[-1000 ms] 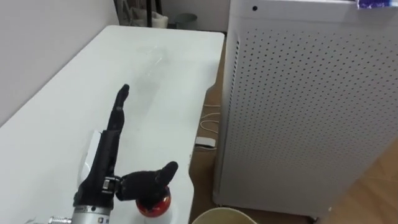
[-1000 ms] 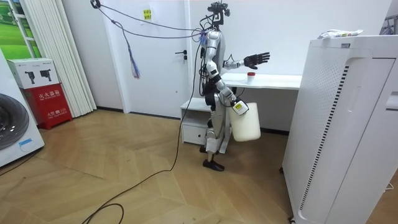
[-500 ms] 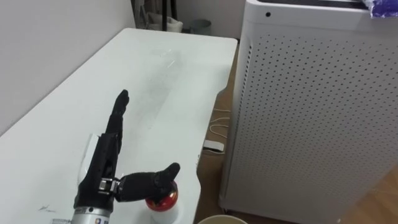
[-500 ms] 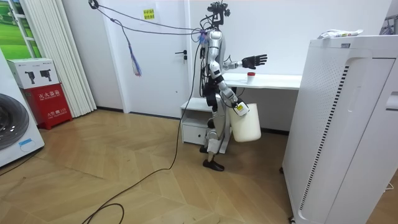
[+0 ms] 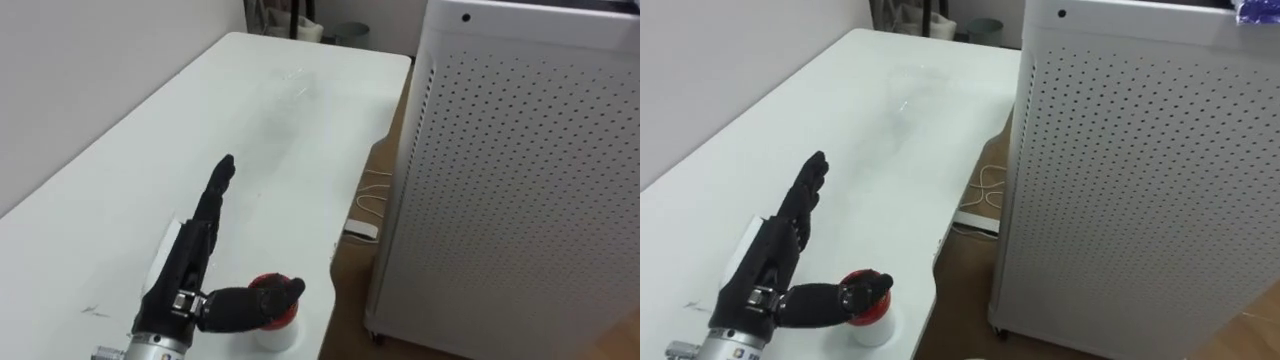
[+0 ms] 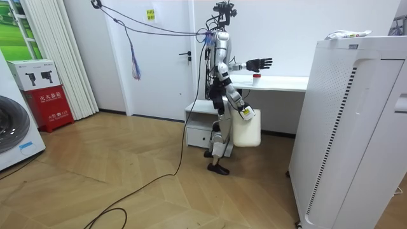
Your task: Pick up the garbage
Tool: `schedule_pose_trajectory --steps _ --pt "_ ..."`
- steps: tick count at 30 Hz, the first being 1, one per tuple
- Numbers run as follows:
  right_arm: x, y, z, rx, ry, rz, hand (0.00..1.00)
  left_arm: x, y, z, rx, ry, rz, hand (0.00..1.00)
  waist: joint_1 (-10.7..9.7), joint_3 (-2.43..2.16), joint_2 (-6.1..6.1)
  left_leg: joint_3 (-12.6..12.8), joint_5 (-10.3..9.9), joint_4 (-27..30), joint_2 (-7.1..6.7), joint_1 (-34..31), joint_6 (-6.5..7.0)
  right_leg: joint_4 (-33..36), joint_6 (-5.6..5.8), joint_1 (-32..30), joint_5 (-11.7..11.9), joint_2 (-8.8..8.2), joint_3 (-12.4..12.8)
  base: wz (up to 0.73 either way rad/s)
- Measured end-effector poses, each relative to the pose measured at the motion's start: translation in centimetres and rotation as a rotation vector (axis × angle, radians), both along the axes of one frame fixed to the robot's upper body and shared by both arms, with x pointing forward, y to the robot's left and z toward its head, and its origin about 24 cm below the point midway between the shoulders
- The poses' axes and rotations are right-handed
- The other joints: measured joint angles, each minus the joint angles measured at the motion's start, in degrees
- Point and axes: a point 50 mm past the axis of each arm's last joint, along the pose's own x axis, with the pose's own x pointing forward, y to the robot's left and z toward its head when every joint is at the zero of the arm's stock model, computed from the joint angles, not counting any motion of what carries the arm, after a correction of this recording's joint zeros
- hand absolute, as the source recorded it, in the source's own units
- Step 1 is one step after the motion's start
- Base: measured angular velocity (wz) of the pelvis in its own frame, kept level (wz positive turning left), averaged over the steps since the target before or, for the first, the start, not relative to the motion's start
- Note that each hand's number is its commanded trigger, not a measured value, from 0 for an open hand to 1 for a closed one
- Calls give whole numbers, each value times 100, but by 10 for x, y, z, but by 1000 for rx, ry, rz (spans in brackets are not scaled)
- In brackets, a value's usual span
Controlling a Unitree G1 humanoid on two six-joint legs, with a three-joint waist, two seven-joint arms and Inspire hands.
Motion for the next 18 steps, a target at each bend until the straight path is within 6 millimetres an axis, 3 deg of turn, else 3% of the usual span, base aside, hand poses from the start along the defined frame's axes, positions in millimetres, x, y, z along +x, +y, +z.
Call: schedule_pose_trajectory --steps 6,18 --pt "10 2 3 3 -25 18 100 -4 -4 -4 -31 34 -50 0 -29 -2 78 175 3 -101 24 91 2 -6 -2 43 -4 -15 -35 -1" --pt "9 2 3 8 -22 22 100 -17 -4 -17 -91 119 -97 0 -67 6 85 470 9 -206 25 164 13 -6 66 92 -55 -63 -39 1"
